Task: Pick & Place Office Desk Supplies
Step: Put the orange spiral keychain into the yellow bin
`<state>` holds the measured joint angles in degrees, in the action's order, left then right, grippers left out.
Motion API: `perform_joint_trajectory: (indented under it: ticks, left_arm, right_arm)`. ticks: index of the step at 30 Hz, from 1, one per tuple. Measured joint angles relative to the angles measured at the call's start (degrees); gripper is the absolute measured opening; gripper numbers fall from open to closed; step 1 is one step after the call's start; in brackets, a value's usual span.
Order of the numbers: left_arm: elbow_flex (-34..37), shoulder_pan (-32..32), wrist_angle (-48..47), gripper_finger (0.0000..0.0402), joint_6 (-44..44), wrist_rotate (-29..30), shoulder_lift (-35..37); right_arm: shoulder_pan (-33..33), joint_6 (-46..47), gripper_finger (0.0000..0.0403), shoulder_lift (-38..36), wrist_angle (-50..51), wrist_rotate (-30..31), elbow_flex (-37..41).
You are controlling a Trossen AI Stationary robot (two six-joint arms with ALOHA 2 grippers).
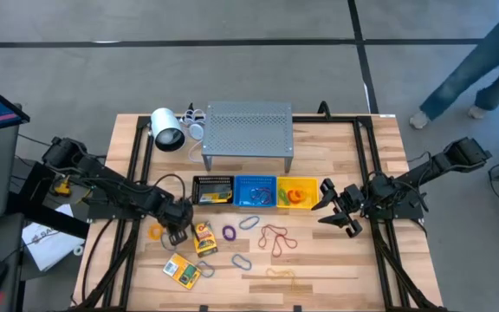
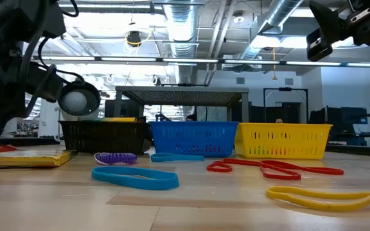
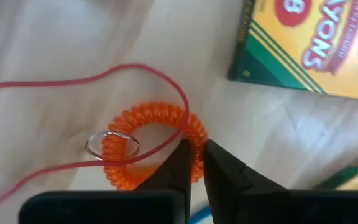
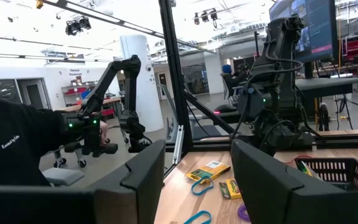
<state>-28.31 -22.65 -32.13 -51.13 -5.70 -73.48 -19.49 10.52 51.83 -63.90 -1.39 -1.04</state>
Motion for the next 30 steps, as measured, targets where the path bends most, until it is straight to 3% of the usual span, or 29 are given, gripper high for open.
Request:
perform_joint_trajectory:
  ticks: [5, 20, 25, 30]
  left_arm:
    - [0.2, -0.1, 2.6, 0.0012, 0.3, -7.5, 2.2]
    - [0.1, 0.2, 11.6, 0.0008, 0.3, -8.3, 13.2]
    - [0.0, 0.2, 15.6, 0.0007, -0.2, -11.5, 17.7]
    - [-0.1, 1.2, 11.1, 0.0007, -8.5, -14.9, 19.8]
  right_arm:
    - [0.0, 0.0, 0.018, 0.0, 0.0, 0.0, 0.0]
    - [0.0, 0.0, 0.018, 0.0, 0.0, 0.0, 0.0]
    - [0.0, 0.0, 0.018, 0.0, 0.0, 0.0, 0.0]
    - [0.0, 0.0, 0.018, 0.0, 0.0, 0.0, 0.0]
